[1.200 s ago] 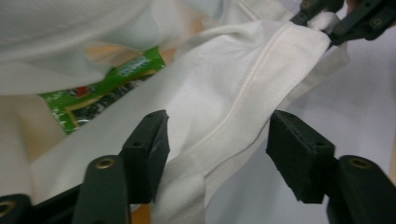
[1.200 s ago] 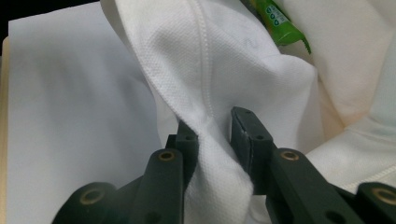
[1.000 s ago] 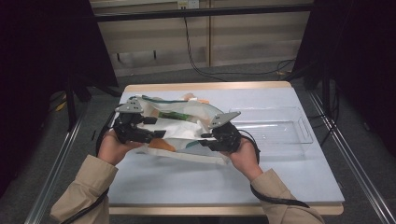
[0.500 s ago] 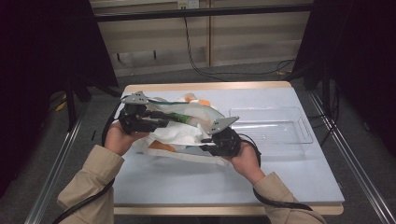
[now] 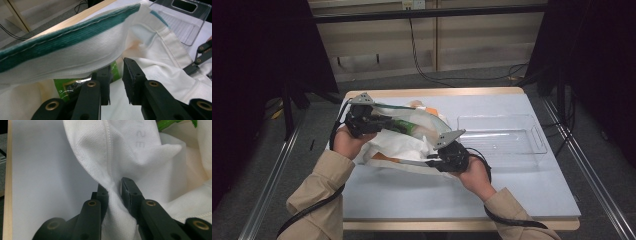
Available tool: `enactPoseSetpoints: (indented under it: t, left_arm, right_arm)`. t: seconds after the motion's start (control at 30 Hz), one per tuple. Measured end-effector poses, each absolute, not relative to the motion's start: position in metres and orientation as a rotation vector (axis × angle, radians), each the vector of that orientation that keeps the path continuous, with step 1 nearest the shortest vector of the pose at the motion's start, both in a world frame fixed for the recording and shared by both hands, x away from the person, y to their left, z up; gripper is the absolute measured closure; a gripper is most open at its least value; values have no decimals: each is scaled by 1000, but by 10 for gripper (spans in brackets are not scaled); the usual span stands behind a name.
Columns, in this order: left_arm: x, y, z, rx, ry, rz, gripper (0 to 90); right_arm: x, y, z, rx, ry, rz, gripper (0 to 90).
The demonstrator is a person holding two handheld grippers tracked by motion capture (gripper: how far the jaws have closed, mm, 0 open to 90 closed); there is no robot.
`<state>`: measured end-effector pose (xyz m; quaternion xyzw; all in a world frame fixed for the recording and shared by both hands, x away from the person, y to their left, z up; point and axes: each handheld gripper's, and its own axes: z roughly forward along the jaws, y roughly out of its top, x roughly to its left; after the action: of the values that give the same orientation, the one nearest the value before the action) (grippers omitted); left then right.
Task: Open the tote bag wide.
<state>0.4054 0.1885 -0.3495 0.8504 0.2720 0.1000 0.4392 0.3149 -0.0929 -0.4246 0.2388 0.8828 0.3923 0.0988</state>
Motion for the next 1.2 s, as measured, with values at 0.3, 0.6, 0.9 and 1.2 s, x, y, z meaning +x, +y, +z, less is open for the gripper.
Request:
enactPoseSetpoints:
  t: [0.3, 0.6, 0.9, 1.2]
  left_arm:
    - [417, 187, -348, 2091, 712, 251, 796]
    - [425, 186, -349, 2088, 736, 256, 800]
    - [434, 183, -350, 2087, 760, 259, 798]
    - [440, 182, -353, 2083, 773, 264, 837]
  right_arm:
    - [312, -92, -430, 698, 2621, 1162, 784]
    - [309, -92, -435, 697, 2647, 1150, 806]
    - [306, -91, -438, 667, 2665, 1138, 823]
    - [306, -90, -439, 664, 2682, 1143, 828]
